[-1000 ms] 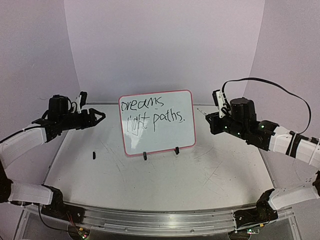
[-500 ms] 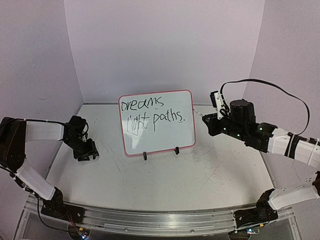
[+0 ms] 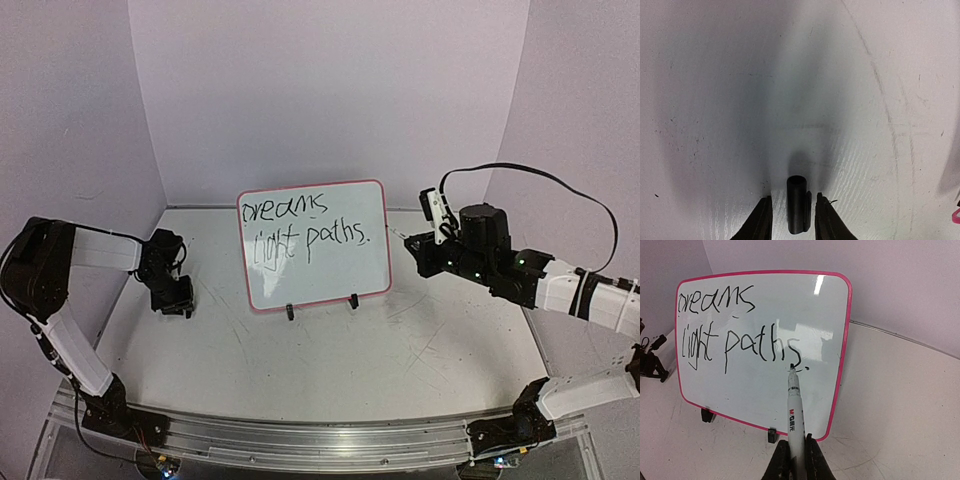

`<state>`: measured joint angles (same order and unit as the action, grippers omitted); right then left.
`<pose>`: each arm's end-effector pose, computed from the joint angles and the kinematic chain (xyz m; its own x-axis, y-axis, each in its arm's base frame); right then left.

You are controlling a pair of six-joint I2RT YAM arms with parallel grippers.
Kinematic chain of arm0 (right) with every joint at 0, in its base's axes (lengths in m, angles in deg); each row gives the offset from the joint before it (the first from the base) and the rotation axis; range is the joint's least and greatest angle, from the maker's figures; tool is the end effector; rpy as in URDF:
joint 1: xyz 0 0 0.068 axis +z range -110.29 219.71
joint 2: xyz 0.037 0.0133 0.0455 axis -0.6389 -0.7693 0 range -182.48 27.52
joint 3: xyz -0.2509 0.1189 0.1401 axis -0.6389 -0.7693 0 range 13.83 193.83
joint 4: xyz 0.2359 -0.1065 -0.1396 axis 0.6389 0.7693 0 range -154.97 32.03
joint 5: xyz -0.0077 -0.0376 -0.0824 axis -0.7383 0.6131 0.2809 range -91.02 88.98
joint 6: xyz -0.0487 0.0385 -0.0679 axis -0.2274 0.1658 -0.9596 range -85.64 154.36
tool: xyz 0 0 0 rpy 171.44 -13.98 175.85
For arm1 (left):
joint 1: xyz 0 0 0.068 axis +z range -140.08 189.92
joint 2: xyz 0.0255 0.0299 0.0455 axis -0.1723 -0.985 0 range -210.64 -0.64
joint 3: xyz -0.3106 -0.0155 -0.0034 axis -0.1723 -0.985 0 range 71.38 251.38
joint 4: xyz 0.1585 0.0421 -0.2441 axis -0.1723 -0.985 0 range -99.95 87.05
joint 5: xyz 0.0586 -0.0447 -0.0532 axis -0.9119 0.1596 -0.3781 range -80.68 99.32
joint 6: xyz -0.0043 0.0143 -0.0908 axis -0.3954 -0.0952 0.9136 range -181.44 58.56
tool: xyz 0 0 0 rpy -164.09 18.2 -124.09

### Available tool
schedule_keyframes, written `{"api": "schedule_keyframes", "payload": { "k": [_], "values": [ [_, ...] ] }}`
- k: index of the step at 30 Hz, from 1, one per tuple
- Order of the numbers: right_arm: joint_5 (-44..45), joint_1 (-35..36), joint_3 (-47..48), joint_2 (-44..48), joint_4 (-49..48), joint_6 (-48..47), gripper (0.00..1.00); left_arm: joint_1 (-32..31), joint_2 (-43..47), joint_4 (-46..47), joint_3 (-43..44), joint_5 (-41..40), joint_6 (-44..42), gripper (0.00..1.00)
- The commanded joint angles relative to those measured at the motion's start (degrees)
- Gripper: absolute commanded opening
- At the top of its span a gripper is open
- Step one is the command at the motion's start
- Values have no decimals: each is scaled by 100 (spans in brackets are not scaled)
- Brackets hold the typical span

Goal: Write a sentence on the whiteboard
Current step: Pick up the pen cap from the corner of the board, then insert the whiteboard marker without the cap into the pen cap.

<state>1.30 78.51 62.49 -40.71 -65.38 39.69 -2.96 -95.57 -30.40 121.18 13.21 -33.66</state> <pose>0.2662 0.2097 0.3067 -0.3101 -0.1302 -0.9418 -0.5700 0.8183 0.0745 0.3229 -0.0797 0.1107 -0.9359 -0.2629 -0.2347 -0.2191 0.9556 -0.1969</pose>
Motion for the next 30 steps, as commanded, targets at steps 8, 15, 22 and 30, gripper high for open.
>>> {"api": "schedule_keyframes", "payload": {
  "k": [8,15,22,30],
  "values": [
    [-476,8,186,20,-135,-1120,0,-296,21,-10,-43,-330,-300,1],
    [-1194,35,-18,156,-42,-3174,0,-1700,1599,-1367,490,-419,12,0],
    [-1231,200,-267,327,23,-4320,0,-4211,2501,-1053,708,542,-777,0],
    [-2151,895,-98,106,375,-4529,0,-5497,2294,1462,-93,-2585,-3718,0]
  ]
}}
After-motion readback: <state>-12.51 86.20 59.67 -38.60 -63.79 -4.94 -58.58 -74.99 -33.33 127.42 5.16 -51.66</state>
